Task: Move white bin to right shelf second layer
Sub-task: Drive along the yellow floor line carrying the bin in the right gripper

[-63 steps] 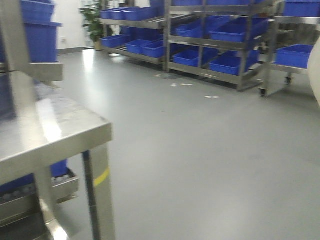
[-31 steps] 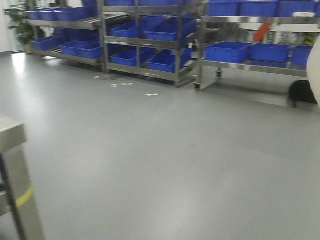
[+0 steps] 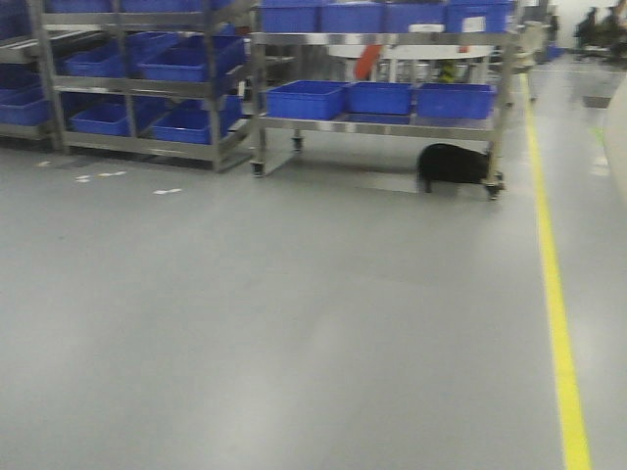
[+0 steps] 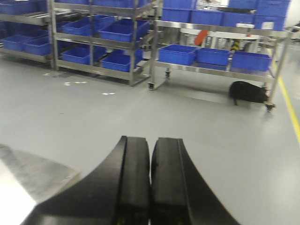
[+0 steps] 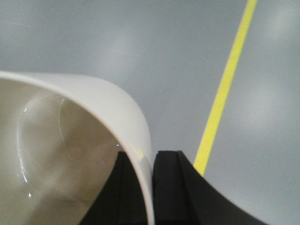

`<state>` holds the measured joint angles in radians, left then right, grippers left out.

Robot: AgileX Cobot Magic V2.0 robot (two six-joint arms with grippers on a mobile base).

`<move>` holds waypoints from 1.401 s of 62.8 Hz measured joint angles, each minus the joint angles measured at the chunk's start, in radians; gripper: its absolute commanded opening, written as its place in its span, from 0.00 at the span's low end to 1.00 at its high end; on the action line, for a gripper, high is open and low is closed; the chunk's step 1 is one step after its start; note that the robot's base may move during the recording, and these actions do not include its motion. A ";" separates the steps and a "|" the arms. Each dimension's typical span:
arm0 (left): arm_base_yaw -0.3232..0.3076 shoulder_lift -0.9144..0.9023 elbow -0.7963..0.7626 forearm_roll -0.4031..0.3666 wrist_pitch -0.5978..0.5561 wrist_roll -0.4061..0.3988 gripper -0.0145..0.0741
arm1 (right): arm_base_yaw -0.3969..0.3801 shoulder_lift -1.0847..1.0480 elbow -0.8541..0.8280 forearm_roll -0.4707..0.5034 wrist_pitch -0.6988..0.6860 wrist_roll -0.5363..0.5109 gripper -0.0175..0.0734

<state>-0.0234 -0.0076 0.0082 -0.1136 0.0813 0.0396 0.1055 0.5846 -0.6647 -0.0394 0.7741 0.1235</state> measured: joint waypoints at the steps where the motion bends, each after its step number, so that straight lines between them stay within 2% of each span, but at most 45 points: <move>1: 0.000 0.000 0.000 0.000 0.000 0.000 0.26 | 0.000 0.000 0.000 0.000 0.000 0.000 0.25; 88: 0.000 0.000 0.000 0.000 0.000 0.000 0.26 | 0.000 0.000 0.000 0.000 0.002 0.000 0.25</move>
<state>-0.0234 -0.0076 0.0082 -0.1136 0.0813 0.0396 0.1055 0.5846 -0.6647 -0.0394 0.7763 0.1235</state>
